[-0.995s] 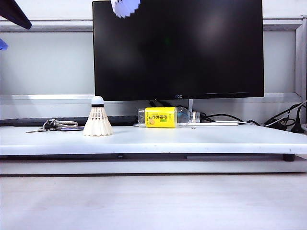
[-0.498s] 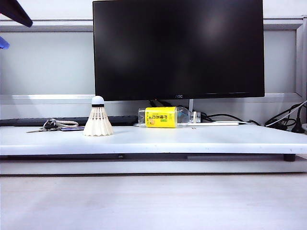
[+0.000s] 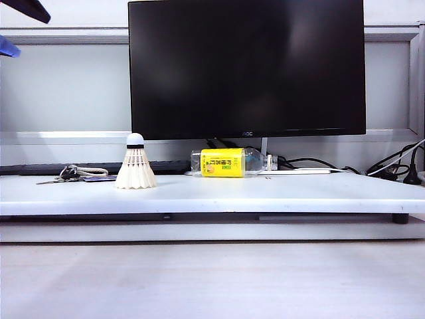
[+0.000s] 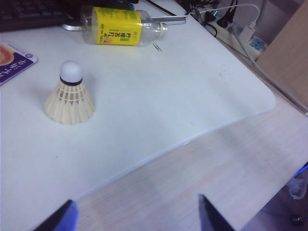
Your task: Stack the badminton balls on the table vertically.
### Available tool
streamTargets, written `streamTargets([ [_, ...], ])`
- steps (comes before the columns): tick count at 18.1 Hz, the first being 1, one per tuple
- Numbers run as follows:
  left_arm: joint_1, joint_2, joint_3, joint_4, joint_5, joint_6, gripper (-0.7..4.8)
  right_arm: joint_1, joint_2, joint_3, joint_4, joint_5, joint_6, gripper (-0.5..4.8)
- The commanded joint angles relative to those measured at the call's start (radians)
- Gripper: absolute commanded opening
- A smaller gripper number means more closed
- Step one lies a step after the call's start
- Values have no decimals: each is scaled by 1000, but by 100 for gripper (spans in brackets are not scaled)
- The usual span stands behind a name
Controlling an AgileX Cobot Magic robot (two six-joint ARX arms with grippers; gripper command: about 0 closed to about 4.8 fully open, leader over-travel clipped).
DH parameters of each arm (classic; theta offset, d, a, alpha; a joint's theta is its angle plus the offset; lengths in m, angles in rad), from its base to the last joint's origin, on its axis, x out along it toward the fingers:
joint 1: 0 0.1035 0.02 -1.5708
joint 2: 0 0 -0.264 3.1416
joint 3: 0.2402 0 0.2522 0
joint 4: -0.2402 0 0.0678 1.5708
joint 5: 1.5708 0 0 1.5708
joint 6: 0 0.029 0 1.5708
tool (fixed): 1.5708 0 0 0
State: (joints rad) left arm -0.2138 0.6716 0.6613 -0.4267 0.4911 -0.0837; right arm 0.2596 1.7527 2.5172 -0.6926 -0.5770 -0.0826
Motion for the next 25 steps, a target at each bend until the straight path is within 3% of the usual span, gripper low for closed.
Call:
streamTargets([
  [1, 0, -1, -1, 13, 12, -3, 336, -36, -106, 5, 4, -5, -26, 138],
  [4, 0, -1, -1, 14, 33, -8, 336, -57, -207, -28, -30, -1, -52, 138],
  [13, 0, -19, -1, 8, 48, -22, 336, -57, -578, -515, 48, 20, -108, 136],
  [15, 0, -19, -1, 7, 48, -22, 336, -57, -648, -642, 142, 13, -79, 136],
  [23, 0, -60, -1, -17, 46, -25, 336, -57, -961, -1397, 852, 29, 253, 134],
  [25, 0, -73, -1, -23, 45, -25, 336, -57, -972, -1520, 979, 28, 336, 134],
])
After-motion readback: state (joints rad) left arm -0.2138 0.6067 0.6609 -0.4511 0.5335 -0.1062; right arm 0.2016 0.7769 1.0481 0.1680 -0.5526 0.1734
